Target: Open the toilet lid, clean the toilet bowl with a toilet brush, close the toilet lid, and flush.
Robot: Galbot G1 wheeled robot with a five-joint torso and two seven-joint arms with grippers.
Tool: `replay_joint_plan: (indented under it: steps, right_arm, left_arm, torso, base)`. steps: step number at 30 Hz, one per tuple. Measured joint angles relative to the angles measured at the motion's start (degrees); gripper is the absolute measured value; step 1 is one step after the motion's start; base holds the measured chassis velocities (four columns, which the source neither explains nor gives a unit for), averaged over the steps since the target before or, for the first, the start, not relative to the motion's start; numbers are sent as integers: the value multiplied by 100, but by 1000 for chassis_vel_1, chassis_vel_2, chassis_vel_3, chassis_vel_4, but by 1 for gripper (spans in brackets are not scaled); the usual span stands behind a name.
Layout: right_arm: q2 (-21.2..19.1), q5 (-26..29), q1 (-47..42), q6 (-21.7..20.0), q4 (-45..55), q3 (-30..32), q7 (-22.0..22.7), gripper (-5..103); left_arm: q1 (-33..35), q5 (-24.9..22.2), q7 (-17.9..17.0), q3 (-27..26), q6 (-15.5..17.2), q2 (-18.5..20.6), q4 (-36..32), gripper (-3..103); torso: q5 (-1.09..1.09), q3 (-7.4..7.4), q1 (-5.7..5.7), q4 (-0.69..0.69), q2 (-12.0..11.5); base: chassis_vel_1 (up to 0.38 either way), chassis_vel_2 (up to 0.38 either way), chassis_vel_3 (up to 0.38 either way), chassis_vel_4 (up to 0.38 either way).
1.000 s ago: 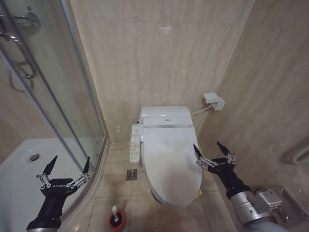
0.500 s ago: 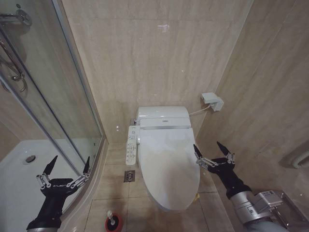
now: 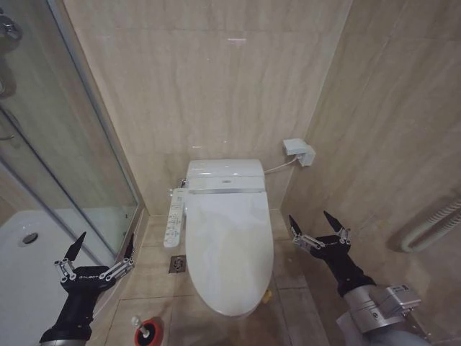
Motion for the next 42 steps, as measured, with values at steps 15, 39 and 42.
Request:
replay_joint_plan:
  steps: [15,39,42]
  right_arm:
    - [1,0,0,0,0,-2,-2,100]
    - [1,0,0,0,0,-2,-2,100]
    - [1,0,0,0,0,-2,-2,100]
  left_arm:
    - [0,0,0,-2,0,1,1,100]
    - [0,0,0,-2,0,1,2,100]
    - [0,0,0,-1,0,1,1,100]
  torso:
    - [-3,0,1,-1,0]
    - [-2,-1,-1,1,1]
    - [-3,-1,0,-1,1]
  base:
    - [39,19,-32,-10]
    - [141,-146,-143,157]
    - [125,-124,-126,135]
